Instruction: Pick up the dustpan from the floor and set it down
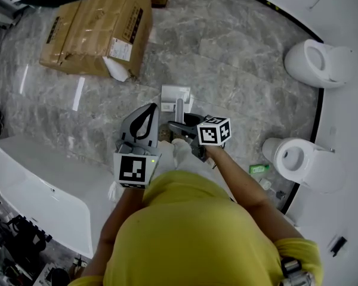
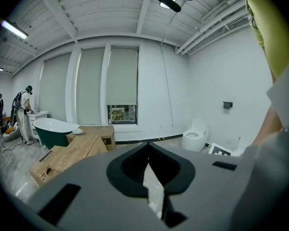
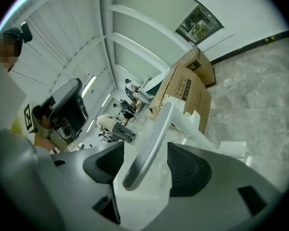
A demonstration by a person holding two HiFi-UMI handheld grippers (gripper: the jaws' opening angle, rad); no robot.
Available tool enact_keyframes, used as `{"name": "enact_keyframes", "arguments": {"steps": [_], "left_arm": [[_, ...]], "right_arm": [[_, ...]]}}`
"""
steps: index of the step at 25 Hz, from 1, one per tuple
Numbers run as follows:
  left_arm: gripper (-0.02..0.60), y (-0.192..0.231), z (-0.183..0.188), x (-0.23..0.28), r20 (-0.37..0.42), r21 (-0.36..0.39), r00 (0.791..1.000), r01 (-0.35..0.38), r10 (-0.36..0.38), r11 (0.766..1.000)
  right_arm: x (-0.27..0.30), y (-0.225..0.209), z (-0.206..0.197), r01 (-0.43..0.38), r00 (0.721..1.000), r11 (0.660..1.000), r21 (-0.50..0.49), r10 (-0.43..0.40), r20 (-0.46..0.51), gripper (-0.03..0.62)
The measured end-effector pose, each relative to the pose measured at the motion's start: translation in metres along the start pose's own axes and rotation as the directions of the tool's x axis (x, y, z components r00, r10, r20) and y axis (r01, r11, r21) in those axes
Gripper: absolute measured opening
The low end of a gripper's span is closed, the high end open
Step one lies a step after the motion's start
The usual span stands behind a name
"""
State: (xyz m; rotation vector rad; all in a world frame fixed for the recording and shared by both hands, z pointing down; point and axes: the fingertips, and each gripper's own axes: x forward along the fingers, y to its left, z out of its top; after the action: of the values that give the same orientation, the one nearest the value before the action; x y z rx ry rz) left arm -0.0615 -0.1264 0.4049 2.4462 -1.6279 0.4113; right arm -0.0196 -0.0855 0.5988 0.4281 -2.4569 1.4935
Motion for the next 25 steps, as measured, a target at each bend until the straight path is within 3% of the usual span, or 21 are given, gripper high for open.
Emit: {"name": "enact_keyframes", "arguments": {"steps": [4,13,25], "left_arm": [[0.002,0.01,-0.002,0.003,-0.012,-0.001,1.0,0.009,-0.009,1.0],[0.002,0.022,-0.003,0.001,-0.02,0.002,1.0,0.013,-0.013,1.0],[0.002,0.021,0.002,0.008,-0.001,0.012,0.997,0.074,-0.074,0.997]], "right_arm": [[0.017,0.007,0.002,-0.105,0.994,0.992,0.076,0.107,-0.017,0.287],[0.024,0.001,0.009,-0.095,0.996,0.994,0.06,0.095,0.001,0.13],[0.001,0.029,0.035,-0.112,0.992,0.992,0.063,0.107,0.072,0.121]]}}
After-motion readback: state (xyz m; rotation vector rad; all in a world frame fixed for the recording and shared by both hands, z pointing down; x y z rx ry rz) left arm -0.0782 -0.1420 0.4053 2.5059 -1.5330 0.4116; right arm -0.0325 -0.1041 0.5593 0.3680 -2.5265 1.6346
